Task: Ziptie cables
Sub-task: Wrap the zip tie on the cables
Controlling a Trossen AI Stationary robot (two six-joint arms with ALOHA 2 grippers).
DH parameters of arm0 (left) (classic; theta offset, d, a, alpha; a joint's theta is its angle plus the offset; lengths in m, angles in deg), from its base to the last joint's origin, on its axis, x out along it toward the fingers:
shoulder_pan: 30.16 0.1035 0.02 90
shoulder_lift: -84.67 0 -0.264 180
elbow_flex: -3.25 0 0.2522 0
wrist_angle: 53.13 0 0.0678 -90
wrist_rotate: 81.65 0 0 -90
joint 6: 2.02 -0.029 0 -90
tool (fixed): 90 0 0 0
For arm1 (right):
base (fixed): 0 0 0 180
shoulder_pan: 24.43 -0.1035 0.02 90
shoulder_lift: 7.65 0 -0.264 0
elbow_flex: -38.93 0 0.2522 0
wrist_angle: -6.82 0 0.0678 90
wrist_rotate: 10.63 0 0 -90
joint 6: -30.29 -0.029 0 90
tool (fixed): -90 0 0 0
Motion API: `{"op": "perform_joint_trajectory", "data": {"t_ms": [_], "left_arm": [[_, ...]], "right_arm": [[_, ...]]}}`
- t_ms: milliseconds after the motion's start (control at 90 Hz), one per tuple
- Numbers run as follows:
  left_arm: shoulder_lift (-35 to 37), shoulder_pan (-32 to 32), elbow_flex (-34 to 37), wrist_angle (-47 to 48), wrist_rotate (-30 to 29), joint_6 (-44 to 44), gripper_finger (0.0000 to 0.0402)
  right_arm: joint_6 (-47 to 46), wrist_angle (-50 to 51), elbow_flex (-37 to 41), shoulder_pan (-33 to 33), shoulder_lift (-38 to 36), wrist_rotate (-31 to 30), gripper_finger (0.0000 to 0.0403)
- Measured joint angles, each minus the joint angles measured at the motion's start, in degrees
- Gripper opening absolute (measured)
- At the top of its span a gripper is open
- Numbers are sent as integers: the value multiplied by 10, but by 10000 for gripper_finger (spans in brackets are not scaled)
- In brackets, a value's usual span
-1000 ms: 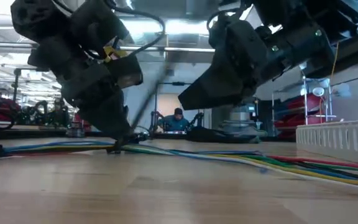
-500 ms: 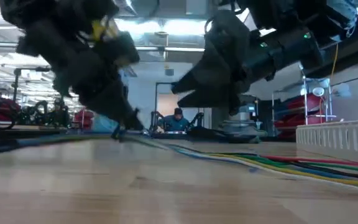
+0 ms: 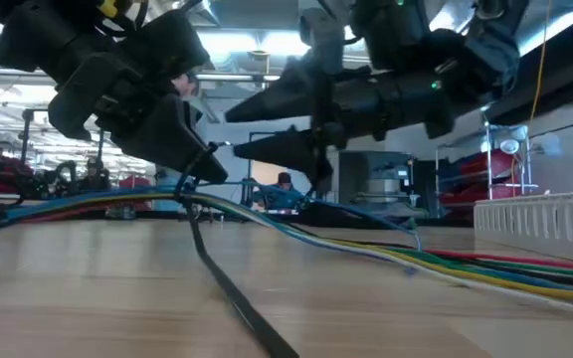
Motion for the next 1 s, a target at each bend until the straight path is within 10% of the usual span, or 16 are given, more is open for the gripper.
{"op": "perform_joint_trajectory", "data": {"t_ms": [278, 656, 1000], "left_arm": [[0, 0, 0, 3, 0, 0, 0], [1, 0, 0, 5, 1, 0, 0], [1, 0, 20, 4, 22, 76, 0]], "right_arm": [[38, 1, -40, 0, 22, 24, 161], [164, 5, -39, -4, 22, 55, 6], [417, 33, -39, -75, 0, -180, 0]]}}
